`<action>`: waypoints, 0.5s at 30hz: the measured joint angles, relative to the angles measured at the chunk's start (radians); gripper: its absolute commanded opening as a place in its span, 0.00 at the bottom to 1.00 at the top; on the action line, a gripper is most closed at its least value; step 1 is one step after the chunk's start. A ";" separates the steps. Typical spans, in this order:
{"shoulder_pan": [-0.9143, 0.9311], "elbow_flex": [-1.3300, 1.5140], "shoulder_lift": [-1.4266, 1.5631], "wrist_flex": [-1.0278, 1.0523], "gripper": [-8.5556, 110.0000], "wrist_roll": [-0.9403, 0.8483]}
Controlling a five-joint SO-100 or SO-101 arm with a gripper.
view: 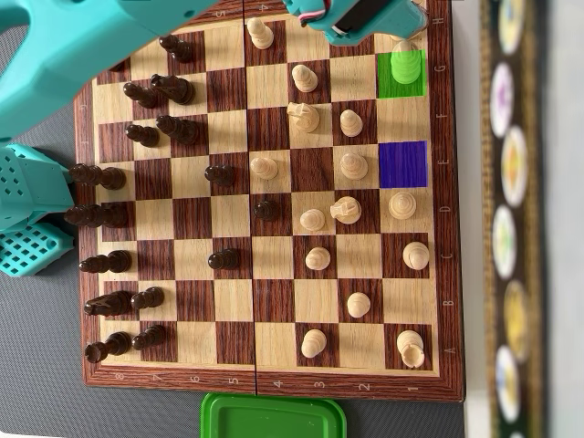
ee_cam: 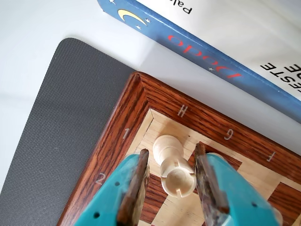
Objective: Play chess
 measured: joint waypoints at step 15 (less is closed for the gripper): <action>0.000 0.000 0.000 0.000 0.14 0.000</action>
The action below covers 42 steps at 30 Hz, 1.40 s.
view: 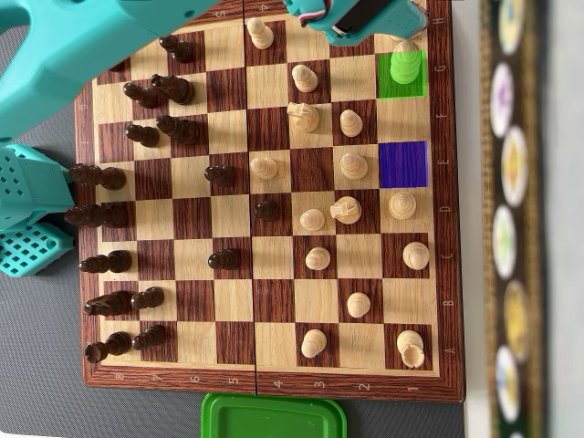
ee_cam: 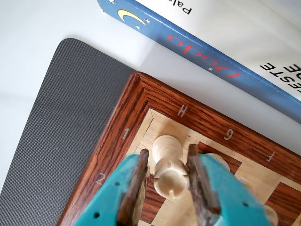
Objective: Play chess
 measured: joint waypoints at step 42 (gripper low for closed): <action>-0.021 0.233 0.216 0.023 0.14 0.000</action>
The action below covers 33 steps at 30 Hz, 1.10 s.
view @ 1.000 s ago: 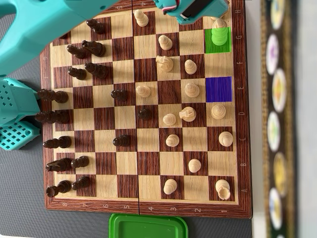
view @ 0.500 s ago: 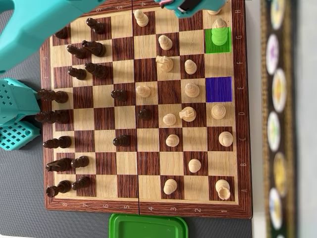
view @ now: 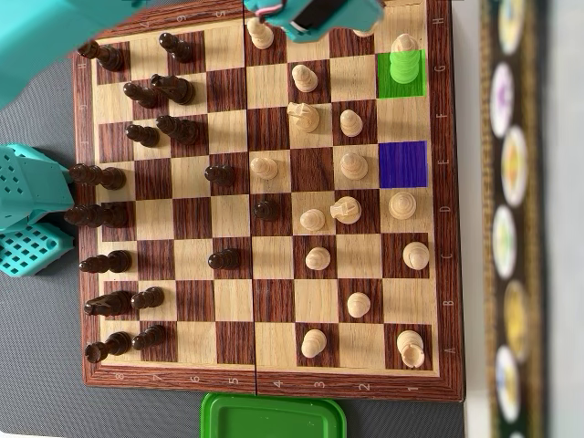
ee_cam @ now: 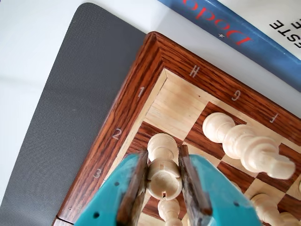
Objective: Play chess
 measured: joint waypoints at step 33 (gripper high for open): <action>0.149 0.126 0.107 0.000 0.14 0.000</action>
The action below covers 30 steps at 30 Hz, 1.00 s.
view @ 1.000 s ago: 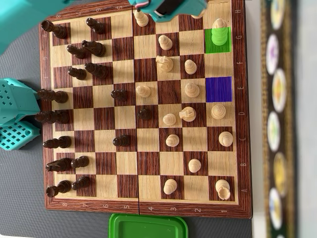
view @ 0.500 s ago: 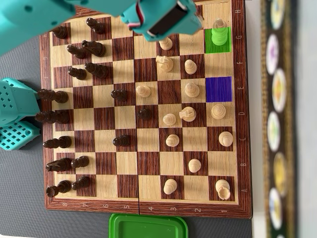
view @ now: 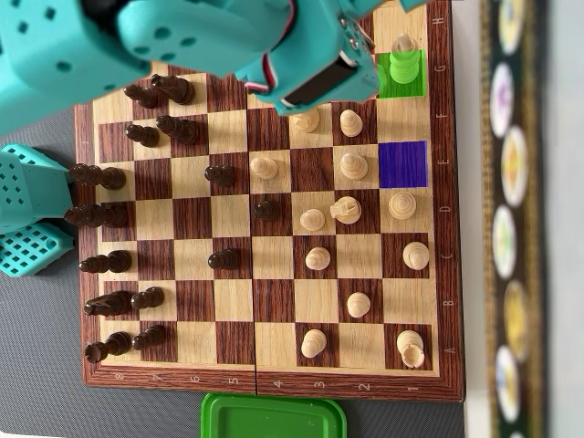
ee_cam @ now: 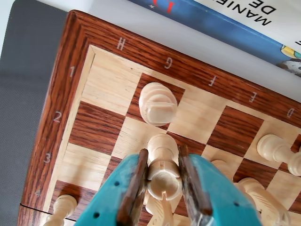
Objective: Play chess
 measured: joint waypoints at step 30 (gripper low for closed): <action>0.063 -0.064 -0.106 -0.057 0.14 -0.048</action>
